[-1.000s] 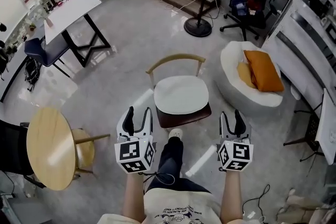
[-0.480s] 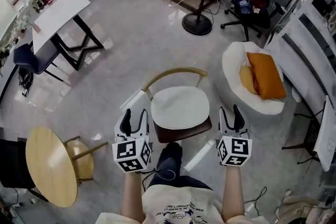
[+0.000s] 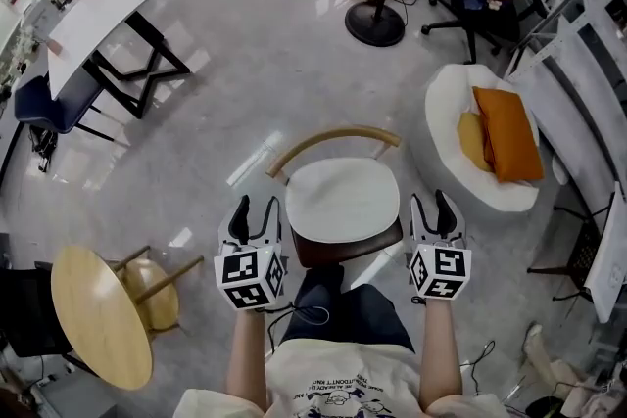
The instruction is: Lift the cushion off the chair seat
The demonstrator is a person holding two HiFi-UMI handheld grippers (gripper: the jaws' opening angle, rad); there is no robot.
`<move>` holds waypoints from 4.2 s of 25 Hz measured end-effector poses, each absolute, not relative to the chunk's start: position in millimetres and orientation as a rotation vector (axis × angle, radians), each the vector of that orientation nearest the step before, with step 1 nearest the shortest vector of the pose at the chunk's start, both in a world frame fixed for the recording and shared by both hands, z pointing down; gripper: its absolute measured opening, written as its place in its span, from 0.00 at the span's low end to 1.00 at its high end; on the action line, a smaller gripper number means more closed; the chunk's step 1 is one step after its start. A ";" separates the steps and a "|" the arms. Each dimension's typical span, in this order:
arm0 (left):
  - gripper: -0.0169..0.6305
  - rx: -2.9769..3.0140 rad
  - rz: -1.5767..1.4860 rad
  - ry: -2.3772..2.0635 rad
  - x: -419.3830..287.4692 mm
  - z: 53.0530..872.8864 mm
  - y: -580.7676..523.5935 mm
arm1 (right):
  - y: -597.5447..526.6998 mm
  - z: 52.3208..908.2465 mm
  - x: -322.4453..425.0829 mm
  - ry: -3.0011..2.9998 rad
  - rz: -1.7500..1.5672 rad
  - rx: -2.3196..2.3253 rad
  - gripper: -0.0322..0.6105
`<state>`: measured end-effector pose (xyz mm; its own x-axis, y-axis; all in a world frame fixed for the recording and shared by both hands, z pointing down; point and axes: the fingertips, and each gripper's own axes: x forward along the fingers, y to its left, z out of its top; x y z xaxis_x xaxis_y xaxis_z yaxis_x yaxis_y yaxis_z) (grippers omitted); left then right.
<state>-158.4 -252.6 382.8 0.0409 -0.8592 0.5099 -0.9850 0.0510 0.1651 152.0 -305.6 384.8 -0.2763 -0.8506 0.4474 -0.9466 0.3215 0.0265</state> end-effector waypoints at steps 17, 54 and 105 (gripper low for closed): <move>0.38 1.689 0.484 -1.730 -139.8 530.2 -304.7 | -384.5 537.4 156.6 -2.125 0.555 1.366 0.37; 0.43 1.455 0.648 -1.458 -134.8 950.1 -314.2 | -417.4 956.9 210.2 -1.873 0.801 1.150 0.38; 0.09 1.434 0.585 -1.427 -157.9 888.4 -269.8 | -376.9 855.2 189.5 -1.987 0.976 1.235 0.12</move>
